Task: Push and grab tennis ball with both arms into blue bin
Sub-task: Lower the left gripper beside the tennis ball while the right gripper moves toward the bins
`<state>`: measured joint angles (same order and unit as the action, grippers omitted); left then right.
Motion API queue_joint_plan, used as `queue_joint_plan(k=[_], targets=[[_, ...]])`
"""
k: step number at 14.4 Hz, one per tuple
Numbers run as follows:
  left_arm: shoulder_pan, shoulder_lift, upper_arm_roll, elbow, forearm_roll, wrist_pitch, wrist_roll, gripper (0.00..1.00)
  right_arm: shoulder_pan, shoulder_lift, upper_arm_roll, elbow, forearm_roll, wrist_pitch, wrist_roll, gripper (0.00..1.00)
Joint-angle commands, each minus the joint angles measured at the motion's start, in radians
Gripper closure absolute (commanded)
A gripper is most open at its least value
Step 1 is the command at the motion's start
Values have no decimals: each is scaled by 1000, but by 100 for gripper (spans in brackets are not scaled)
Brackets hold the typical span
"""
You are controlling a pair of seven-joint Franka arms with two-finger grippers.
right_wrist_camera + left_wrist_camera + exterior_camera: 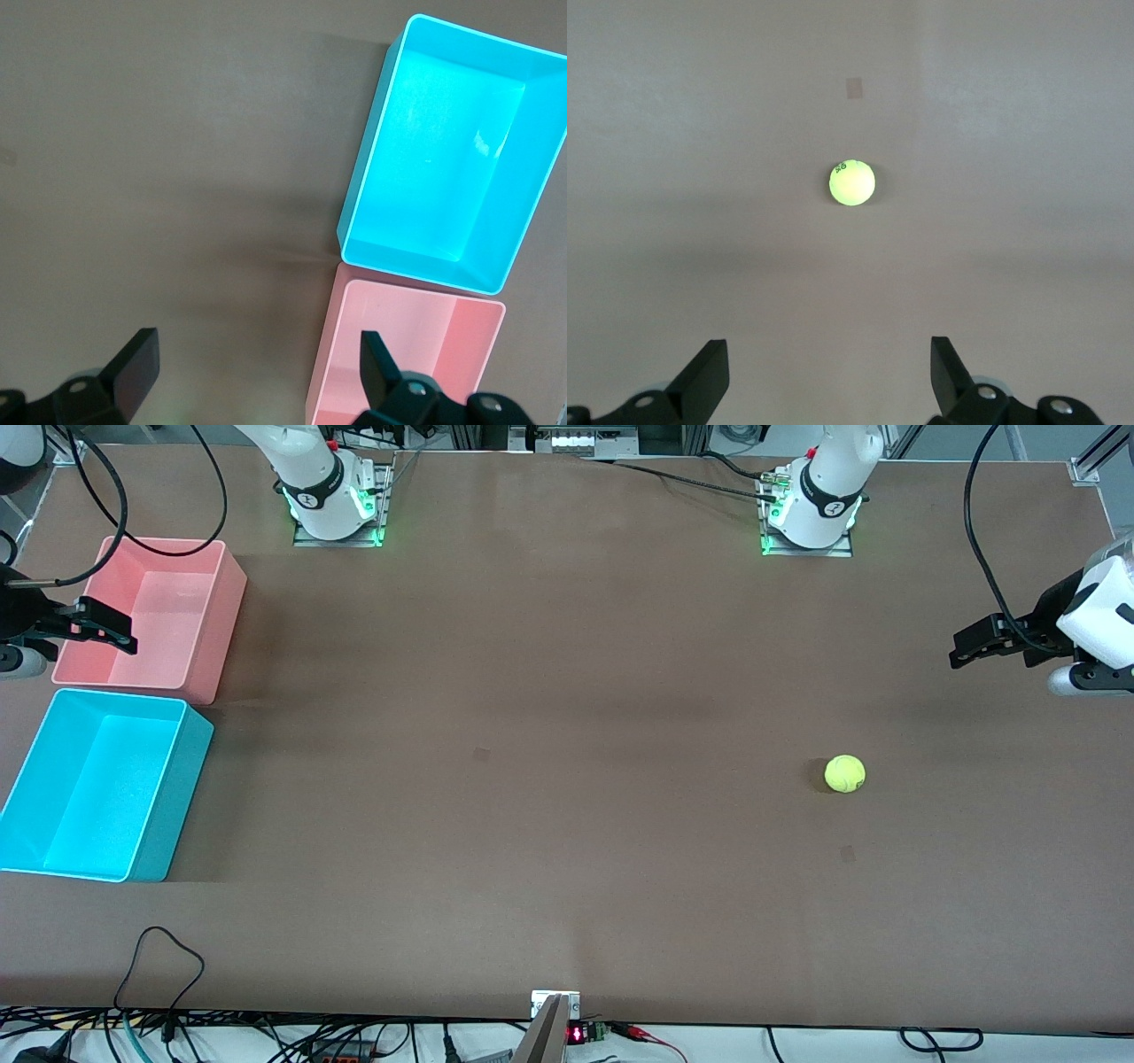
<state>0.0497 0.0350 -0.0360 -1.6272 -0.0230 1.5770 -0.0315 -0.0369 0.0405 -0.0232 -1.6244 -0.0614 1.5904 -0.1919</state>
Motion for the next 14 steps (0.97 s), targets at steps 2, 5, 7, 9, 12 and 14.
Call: queue_joint_plan(k=[2, 5, 7, 9, 12, 14], targets=[[7, -41, -5, -39, -2, -9, 5, 0, -8, -5, 5, 9, 0, -15, 0, 0], [4, 3, -4, -13, -5, -8, 28, 0, -8, -5, 5, 9, 0, -15, -1, 0], [7, 35, 8, 13, -8, -8, 77, 0, -8, -4, 5, 9, 0, -15, 0, 0], [54, 148, 15, 103, -5, -8, 82, 0, -9, -4, 5, 9, 0, -15, 0, 0], [124, 268, 15, 147, -2, -2, 220, 0, -11, 4, 5, 9, 0, -13, 2, 0], [157, 342, 13, 121, -5, 76, 336, 50, -9, 4, 5, 9, 0, -9, 2, 0]])
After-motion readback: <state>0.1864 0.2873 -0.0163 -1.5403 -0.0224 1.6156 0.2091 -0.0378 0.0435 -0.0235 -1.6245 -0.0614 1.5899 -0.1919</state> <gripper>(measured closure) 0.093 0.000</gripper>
